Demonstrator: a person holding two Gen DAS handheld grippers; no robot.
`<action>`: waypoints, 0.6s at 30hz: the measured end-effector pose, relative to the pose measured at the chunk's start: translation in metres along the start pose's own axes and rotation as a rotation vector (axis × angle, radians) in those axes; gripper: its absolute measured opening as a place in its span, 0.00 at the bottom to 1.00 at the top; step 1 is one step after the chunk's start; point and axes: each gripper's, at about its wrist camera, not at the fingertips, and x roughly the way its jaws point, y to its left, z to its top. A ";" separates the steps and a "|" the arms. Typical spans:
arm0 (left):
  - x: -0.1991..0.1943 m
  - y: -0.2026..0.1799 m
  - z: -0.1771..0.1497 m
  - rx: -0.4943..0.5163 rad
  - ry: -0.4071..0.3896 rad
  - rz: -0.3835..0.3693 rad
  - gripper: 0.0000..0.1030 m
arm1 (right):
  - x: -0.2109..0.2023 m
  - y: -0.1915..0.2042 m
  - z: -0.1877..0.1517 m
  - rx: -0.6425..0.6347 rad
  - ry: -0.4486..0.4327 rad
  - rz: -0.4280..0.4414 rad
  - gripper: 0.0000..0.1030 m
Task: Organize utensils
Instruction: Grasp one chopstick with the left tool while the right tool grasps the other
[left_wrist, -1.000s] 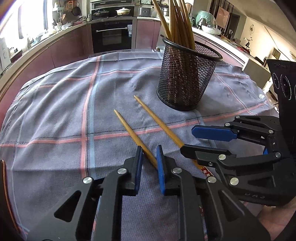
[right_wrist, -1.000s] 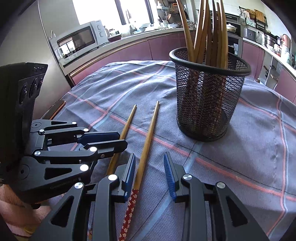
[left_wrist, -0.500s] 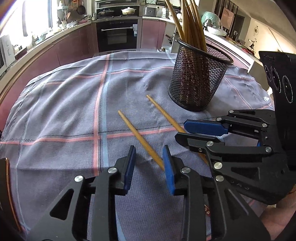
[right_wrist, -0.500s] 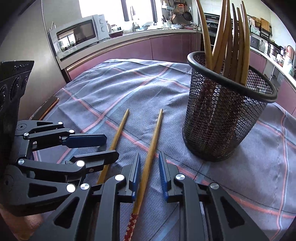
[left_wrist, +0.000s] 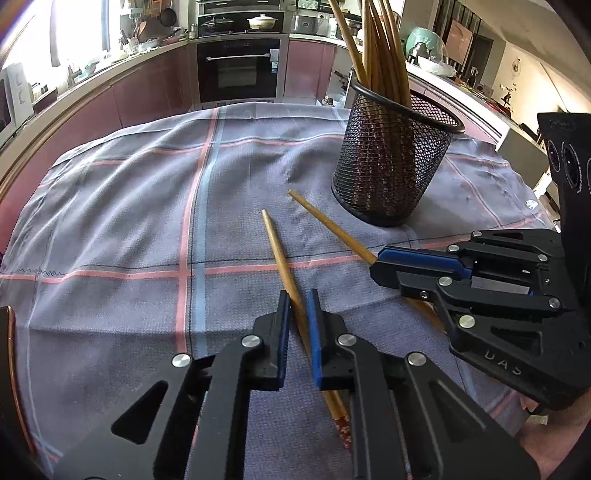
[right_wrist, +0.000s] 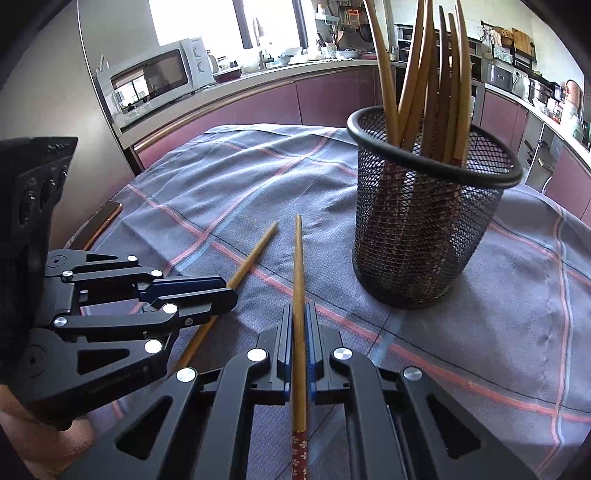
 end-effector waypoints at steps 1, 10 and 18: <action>-0.001 0.000 0.000 0.000 -0.001 0.000 0.09 | -0.003 0.000 0.000 -0.002 -0.007 0.005 0.05; -0.015 0.000 0.002 -0.008 -0.030 -0.011 0.07 | -0.031 -0.003 -0.001 -0.002 -0.078 0.023 0.05; -0.034 -0.001 0.006 -0.008 -0.069 -0.029 0.07 | -0.051 -0.007 0.001 0.017 -0.137 0.033 0.05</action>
